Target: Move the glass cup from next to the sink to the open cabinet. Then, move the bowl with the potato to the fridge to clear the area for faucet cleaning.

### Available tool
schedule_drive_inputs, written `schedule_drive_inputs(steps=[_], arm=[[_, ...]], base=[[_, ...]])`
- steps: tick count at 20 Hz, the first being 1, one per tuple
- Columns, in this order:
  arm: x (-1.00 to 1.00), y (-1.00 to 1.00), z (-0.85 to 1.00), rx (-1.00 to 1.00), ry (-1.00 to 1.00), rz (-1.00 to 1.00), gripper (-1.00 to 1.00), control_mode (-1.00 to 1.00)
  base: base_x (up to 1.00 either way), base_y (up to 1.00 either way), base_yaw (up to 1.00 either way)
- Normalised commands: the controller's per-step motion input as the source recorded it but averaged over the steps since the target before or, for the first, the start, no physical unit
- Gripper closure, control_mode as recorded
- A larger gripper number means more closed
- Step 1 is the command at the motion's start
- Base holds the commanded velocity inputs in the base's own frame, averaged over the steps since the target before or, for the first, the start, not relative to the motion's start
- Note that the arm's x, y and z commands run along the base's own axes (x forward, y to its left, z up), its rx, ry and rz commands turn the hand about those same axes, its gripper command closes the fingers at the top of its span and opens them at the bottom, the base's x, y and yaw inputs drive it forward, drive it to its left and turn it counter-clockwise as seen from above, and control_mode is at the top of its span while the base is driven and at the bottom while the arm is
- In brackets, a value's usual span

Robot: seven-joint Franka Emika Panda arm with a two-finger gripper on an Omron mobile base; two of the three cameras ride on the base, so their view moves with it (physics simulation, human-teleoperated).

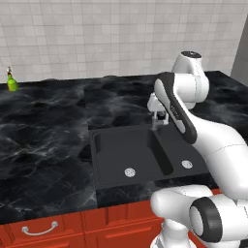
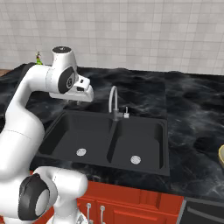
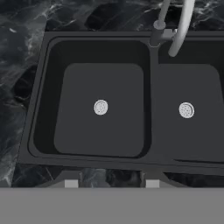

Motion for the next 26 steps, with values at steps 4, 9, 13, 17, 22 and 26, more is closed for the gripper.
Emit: schedule_drive_inputs(steps=[4, 9, 13, 17, 22, 26], arm=[[-0.14, -0.12, -0.08, 0.01, 0.03, -0.03, -1.0, -1.0], [-0.14, -0.46, -0.14, 0.04, 0.05, -0.06, -1.0, -1.0], [0.0, 0.0, 0.0, 0.0, 0.0, 0.0, -1.0, 1.0], [0.0, 0.0, 0.0, 0.0, 0.0, 0.0, -1.0, 1.0], [0.0, 0.0, 0.0, 0.0, 0.0, 0.0, -1.0, 1.0], [0.0, 0.0, 0.0, 0.0, 0.0, 0.0, -1.0, 1.0]], base=[[0.0, 0.0, 0.0], [0.0, 0.0, 0.0], [-0.28, -1.0, -0.08], [-0.48, -1.0, -0.07], [-0.49, -1.0, -0.08], [-0.18, -1.0, -0.09]])
